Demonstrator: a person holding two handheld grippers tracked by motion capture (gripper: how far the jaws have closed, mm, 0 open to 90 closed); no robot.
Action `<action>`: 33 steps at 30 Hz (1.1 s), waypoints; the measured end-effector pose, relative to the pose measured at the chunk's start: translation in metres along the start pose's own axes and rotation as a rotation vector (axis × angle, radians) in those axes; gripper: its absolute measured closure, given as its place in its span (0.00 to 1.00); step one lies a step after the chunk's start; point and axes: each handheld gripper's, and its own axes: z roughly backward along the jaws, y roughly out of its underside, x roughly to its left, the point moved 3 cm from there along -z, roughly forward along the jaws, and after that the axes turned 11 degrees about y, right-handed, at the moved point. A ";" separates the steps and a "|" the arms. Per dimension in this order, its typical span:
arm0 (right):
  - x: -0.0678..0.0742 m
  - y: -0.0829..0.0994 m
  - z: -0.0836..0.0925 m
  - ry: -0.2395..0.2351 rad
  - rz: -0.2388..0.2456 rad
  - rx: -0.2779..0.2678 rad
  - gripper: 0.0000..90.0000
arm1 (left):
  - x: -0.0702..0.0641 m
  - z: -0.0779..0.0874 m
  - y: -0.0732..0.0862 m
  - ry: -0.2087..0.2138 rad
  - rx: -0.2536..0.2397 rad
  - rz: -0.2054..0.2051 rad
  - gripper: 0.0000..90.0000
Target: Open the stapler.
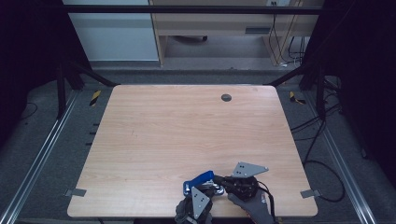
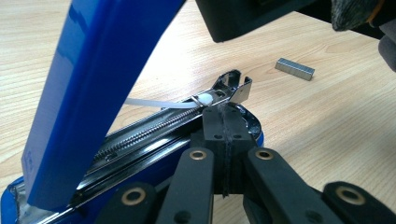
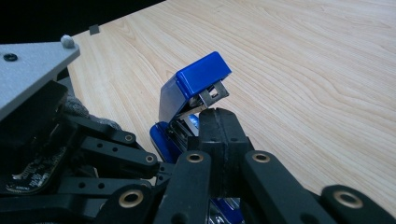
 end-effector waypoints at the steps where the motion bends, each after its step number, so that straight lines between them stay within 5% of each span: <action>1: 0.000 -0.001 0.000 -0.002 -0.001 -0.001 1.00 | 0.000 0.000 0.000 0.001 0.000 0.000 1.00; 33: 0.013 -0.020 -0.013 -0.059 -0.002 -0.023 1.00 | 0.000 0.000 0.002 0.007 -0.015 0.009 1.00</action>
